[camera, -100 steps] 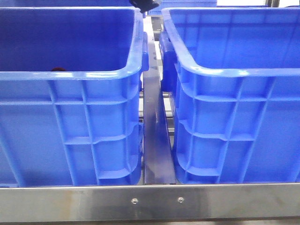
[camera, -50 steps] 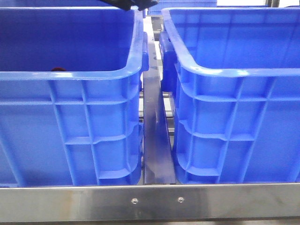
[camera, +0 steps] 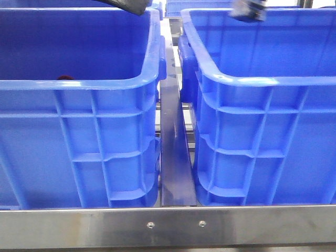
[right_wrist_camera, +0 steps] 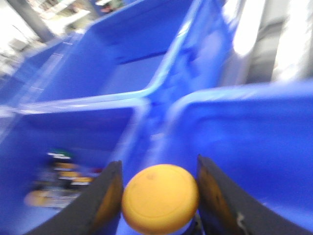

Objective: Pick red and yellow buttons and place in box
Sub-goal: 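Lower the yellow button into the empty bin and open the right gripper, then withdraw the right gripper and move the left gripper over the button bin, then grasp a red-capped button with the left gripper and lift it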

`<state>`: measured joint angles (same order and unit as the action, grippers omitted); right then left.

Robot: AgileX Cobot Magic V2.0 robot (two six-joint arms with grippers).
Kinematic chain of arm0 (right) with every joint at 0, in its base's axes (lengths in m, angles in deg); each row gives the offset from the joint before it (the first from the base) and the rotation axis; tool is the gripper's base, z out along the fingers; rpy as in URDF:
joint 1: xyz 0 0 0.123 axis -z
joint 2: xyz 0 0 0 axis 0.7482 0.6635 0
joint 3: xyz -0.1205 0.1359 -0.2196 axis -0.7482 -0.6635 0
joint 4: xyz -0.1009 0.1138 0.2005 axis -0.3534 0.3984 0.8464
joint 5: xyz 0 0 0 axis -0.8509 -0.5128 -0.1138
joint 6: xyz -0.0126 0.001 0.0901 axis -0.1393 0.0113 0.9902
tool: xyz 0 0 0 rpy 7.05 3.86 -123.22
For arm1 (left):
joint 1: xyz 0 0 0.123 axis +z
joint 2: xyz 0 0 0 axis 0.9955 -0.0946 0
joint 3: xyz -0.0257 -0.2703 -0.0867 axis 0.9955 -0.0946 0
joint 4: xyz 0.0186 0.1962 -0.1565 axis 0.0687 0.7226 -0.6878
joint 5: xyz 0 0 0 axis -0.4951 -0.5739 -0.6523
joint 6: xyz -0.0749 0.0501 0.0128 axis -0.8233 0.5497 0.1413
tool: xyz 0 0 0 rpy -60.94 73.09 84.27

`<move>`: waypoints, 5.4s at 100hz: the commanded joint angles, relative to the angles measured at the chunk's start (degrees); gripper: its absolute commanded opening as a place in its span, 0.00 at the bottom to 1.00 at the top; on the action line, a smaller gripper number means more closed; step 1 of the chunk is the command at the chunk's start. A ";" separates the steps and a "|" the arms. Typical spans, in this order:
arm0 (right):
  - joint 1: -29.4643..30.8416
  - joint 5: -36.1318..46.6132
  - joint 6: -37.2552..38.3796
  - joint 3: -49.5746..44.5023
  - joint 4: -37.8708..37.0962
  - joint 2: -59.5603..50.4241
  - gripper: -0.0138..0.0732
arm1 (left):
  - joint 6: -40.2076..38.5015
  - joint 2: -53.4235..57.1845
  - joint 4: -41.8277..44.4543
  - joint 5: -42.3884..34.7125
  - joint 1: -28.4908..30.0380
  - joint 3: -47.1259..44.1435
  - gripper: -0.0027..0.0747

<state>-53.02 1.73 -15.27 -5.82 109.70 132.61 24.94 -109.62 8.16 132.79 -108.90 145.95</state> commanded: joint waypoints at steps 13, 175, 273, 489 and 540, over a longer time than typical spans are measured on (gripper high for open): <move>0.52 6.50 -23.51 2.09 7.51 2.23 0.41 | 0.03 1.93 -3.15 0.06 -0.44 1.41 0.84; 3.66 8.99 -30.90 14.09 11.39 26.09 0.49 | 0.03 1.93 -4.35 0.63 -0.44 1.41 0.83; 3.66 14.05 -30.90 9.59 11.39 12.65 0.66 | -2.02 2.58 -1.40 -0.91 3.74 3.48 0.83; 3.66 15.16 -30.90 7.16 11.39 7.74 0.66 | -58.71 -16.58 52.70 -15.67 8.05 8.74 0.15; 3.66 14.79 -30.90 7.16 11.39 7.74 0.66 | -41.57 -3.89 41.64 -16.09 2.26 8.74 0.13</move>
<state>-49.76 18.40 -45.78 -0.05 116.55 142.78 -21.98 -118.54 54.60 119.17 -105.30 152.88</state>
